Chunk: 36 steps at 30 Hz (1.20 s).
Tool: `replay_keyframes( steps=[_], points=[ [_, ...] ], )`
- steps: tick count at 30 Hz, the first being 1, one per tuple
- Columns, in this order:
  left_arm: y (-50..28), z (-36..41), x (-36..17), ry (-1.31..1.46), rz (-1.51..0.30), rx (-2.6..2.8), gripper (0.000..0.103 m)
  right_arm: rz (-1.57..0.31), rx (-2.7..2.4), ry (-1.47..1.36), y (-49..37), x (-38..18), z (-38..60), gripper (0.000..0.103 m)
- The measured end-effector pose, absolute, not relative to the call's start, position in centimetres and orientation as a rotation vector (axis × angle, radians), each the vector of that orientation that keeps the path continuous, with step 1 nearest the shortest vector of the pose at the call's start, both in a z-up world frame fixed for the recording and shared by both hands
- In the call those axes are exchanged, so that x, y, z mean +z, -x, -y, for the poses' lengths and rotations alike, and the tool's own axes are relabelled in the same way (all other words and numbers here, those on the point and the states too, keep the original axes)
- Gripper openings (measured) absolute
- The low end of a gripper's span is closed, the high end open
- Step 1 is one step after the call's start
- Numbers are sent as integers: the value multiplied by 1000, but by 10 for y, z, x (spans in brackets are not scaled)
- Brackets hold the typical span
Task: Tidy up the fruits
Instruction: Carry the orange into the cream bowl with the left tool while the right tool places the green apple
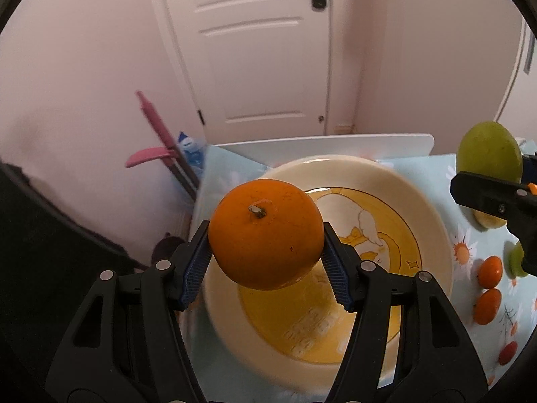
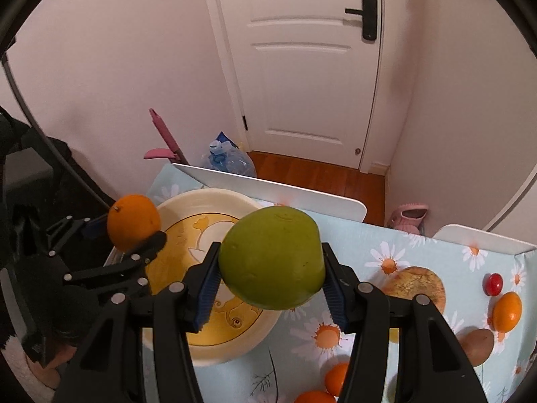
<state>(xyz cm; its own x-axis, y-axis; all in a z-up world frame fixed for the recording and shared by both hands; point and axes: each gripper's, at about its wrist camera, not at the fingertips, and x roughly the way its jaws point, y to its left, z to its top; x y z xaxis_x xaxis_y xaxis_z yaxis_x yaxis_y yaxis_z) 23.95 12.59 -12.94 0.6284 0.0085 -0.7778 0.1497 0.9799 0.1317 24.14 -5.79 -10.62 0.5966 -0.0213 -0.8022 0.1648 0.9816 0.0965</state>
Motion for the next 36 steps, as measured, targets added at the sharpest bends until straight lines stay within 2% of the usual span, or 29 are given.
replay_keyframes(
  steps=[13, 14, 15, 16, 25, 36],
  points=[
    [-269, -106, -155, -229, -932, -135, 69, -953, -192, -217, -243, -116, 81, 51],
    [-269, -105, -152, -231, -919, -133, 81, -954, -192, -217, -242, -116, 82, 51],
    [-268, -105, -148, -233, -904, -130, 102, -955, -190, -218, -242, -115, 84, 51],
    [-260, -108, -146, -228, -890, -128, 103, -956, -187, -219, -242, -115, 85, 51],
    [-232, -127, -117, -187, -869, -57, 103, -959, -110, -167, -248, -107, 87, 51],
    [-185, -153, -106, -63, -890, 79, 103, -985, 61, -87, -272, -110, 59, 51]
  ],
)
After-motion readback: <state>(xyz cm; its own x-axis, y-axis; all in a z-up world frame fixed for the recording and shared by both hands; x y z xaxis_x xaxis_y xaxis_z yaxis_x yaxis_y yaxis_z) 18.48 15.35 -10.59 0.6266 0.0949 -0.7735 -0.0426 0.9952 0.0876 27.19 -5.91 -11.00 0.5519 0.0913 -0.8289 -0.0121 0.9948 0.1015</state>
